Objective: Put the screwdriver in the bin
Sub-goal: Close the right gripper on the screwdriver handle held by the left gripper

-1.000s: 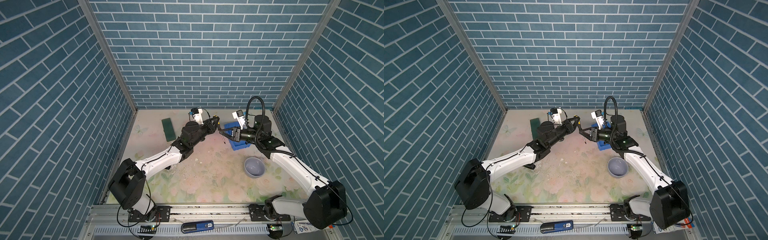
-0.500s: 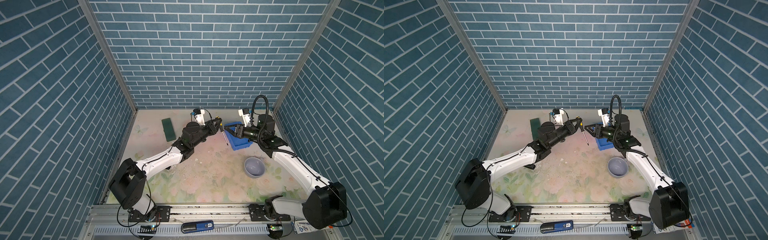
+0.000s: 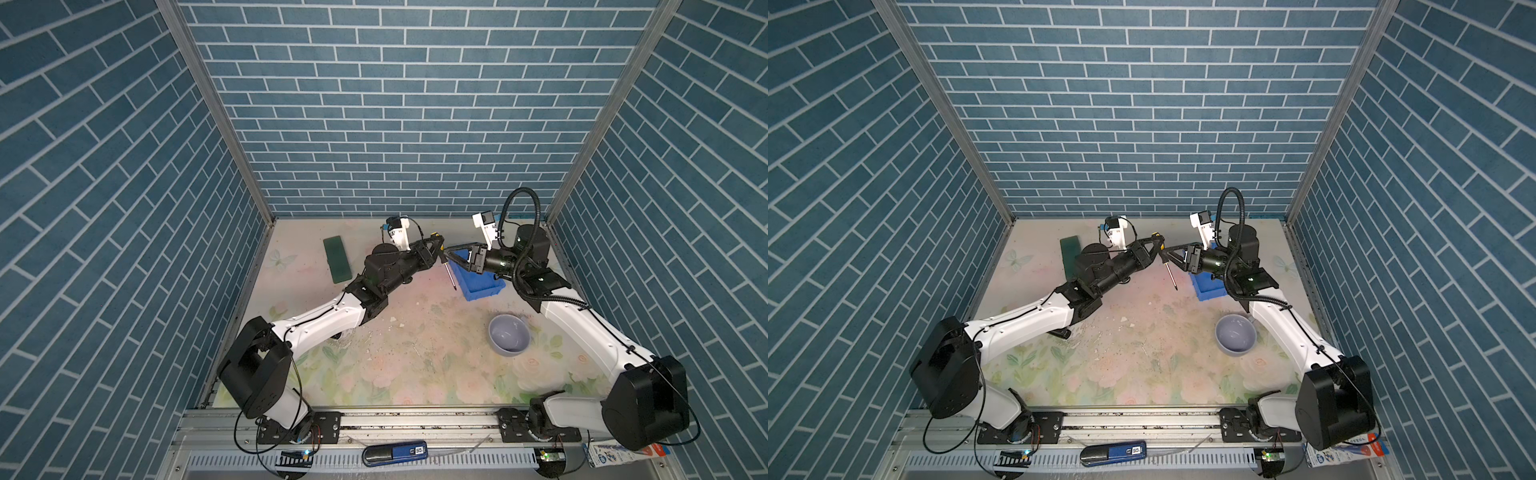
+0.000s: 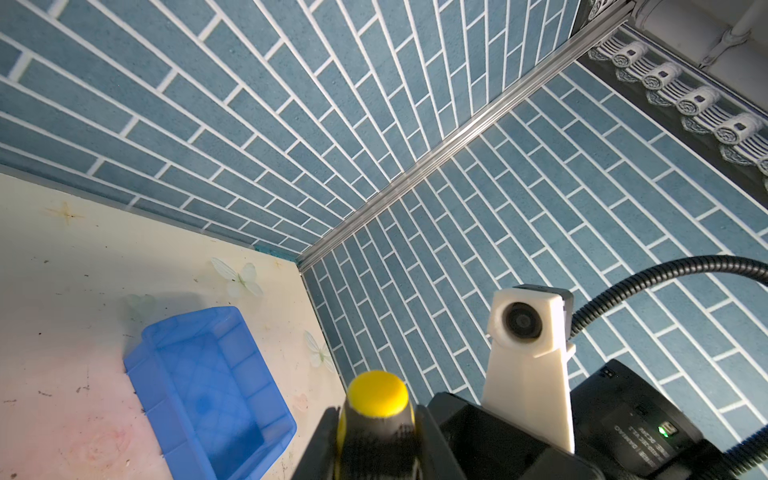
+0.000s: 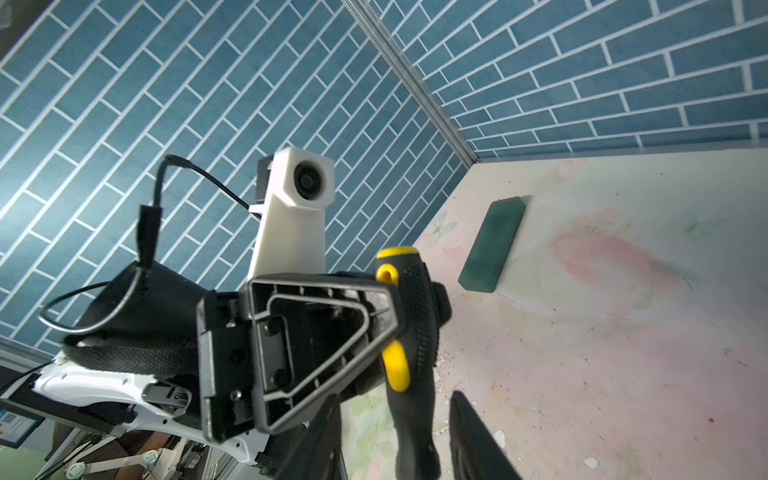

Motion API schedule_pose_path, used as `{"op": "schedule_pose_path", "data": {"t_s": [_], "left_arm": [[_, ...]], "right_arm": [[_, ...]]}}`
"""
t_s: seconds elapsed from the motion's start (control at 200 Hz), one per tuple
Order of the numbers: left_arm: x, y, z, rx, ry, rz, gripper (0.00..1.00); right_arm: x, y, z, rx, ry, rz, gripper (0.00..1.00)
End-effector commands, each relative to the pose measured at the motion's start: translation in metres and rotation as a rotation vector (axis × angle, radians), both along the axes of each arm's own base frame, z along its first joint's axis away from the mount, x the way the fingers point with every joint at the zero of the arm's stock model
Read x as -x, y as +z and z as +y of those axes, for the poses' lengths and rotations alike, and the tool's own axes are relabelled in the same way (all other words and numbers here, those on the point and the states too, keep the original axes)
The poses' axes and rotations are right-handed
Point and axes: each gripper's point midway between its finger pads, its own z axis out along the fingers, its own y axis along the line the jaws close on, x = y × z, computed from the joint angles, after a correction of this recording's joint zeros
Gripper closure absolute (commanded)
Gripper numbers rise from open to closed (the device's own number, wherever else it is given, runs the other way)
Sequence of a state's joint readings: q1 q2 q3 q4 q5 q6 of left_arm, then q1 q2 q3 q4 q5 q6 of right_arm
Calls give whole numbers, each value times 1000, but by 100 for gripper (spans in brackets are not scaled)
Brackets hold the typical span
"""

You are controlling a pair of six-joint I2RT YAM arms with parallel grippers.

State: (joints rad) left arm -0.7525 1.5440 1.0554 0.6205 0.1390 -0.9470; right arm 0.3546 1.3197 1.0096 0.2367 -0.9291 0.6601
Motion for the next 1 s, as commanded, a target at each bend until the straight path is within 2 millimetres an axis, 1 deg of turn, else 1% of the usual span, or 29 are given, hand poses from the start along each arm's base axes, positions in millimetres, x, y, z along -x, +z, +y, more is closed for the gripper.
{"op": "schedule_pose_path", "data": {"t_s": [0.0, 0.19, 0.24, 0.35, 0.435, 0.495, 0.545, 0.616, 0.646, 0.836, 0.966, 0.996], "left_arm": [[2, 23, 2, 44, 2, -56, 100], [3, 27, 4, 46, 8, -65, 100], [3, 27, 4, 42, 7, -63, 100], [3, 23, 4, 33, 8, -57, 100], [3, 23, 6, 30, 14, -58, 100], [3, 23, 6, 26, 18, -58, 100], [2, 23, 6, 26, 21, -59, 100], [2, 24, 6, 29, 19, -61, 100], [2, 25, 5, 30, 16, -63, 100], [1, 31, 2, 46, 9, -77, 100], [2, 31, 3, 45, 10, -77, 100], [2, 31, 4, 45, 13, -75, 100]], "right_arm": [[-1, 5, 7, -37, 49, 17, 58], [-5, -8, 11, -22, 74, 62, 59], [-5, -12, 12, -20, 84, 73, 62], [-5, -11, 12, -19, 88, 68, 78], [-4, -9, 11, -11, 85, 54, 87], [-2, -9, 11, 0, 86, 47, 90], [0, -9, 10, 8, 91, 45, 89], [2, -10, 10, 11, 98, 43, 76], [2, -10, 10, 9, 100, 40, 73], [2, -20, 12, 18, 119, 59, 71], [0, -18, 13, 18, 122, 47, 72], [1, -18, 13, 17, 127, 47, 70]]}}
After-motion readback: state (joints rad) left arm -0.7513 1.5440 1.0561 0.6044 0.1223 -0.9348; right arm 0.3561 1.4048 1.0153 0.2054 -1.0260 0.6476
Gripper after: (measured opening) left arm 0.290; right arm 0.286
